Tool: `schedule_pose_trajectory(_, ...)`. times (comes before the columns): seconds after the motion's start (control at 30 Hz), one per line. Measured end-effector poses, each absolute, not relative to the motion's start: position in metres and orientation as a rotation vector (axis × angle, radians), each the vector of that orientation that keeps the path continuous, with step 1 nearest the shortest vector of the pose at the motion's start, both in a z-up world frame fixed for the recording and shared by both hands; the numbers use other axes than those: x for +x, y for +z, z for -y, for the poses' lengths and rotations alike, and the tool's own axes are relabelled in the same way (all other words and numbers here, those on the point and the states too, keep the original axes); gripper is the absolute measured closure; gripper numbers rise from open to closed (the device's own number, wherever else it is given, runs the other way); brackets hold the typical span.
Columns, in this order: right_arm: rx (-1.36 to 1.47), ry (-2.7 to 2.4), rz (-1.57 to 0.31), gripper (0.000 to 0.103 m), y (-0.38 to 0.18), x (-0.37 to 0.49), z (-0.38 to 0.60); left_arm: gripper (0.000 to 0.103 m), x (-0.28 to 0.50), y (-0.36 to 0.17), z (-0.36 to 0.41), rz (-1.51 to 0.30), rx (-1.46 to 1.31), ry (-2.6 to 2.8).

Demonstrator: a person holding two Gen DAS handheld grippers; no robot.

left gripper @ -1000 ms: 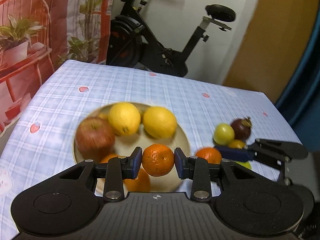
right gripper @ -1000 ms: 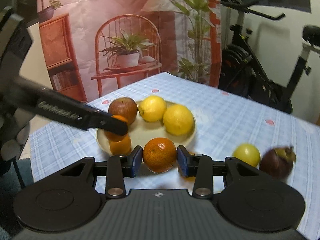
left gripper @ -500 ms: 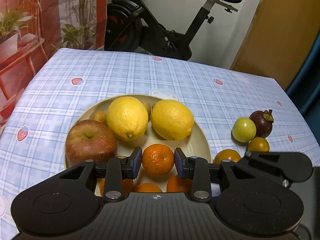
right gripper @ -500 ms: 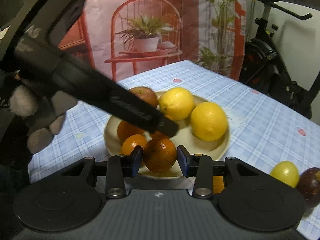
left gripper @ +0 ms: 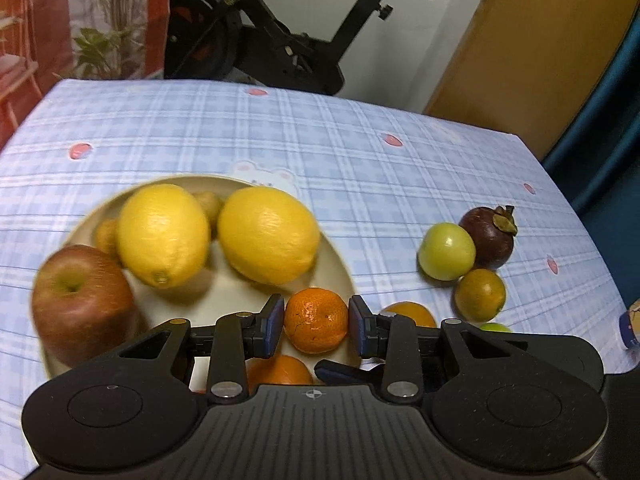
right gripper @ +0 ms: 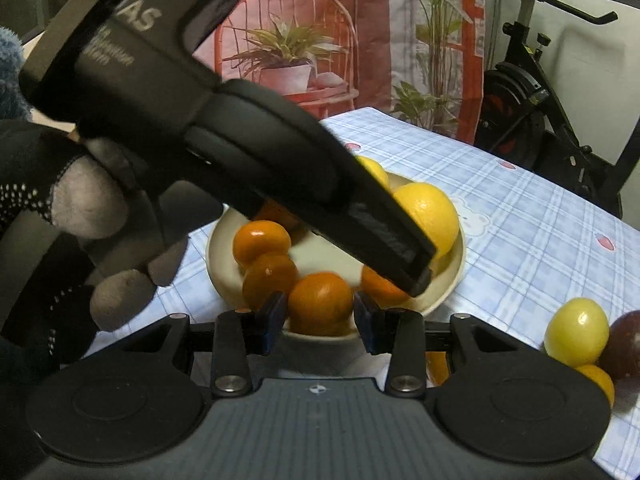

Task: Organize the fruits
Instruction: 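Move both grippers to the dark purple mangosteen on the table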

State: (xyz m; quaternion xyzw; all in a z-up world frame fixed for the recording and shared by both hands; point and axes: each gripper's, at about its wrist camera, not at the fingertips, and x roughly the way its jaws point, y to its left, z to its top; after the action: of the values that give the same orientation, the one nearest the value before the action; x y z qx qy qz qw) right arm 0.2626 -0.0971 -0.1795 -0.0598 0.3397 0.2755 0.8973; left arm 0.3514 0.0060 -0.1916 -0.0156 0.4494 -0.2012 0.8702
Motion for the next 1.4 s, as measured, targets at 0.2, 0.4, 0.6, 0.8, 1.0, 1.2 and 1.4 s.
schedule_pose_trajectory(0.2,-0.108,0.556,-0.69,0.062,-0.173,0.256,0.107,0.065,0.356,-0.194,-0.005,-0.958,-0.042,-0.415)
schedule_pose_trajectory(0.4,-0.082,0.523,-0.681,0.062,-0.168,0.245,0.127,0.064,0.353,-0.182,-0.001,-0.923,-0.032,-0.403)
schedule_pose_trajectory(0.6,-0.042,0.437,-0.618,0.062,-0.153,0.234,0.169,0.064,0.348,-0.159,0.016,-0.841,0.013,-0.415)
schedule_pose_trajectory(0.8,-0.016,0.308,-0.562,0.062,-0.142,0.226,0.221,0.064,0.35,-0.14,0.041,-0.768,0.016,-0.443)
schedule_pose_trajectory(1.0,0.013,0.198,-0.555,0.061,-0.143,0.226,0.268,0.064,0.354,-0.14,0.082,-0.757,0.028,-0.51)
schedule_pose_trajectory(1.2,0.048,0.172,-0.552,0.055,-0.149,0.236,0.288,0.06,0.361,-0.153,0.123,-0.79,0.067,-0.582)
schedule_pose_trajectory(1.4,0.095,0.189,-0.592,0.05,-0.163,0.254,0.289,0.043,0.373,-0.168,0.148,-0.843,0.089,-0.616)
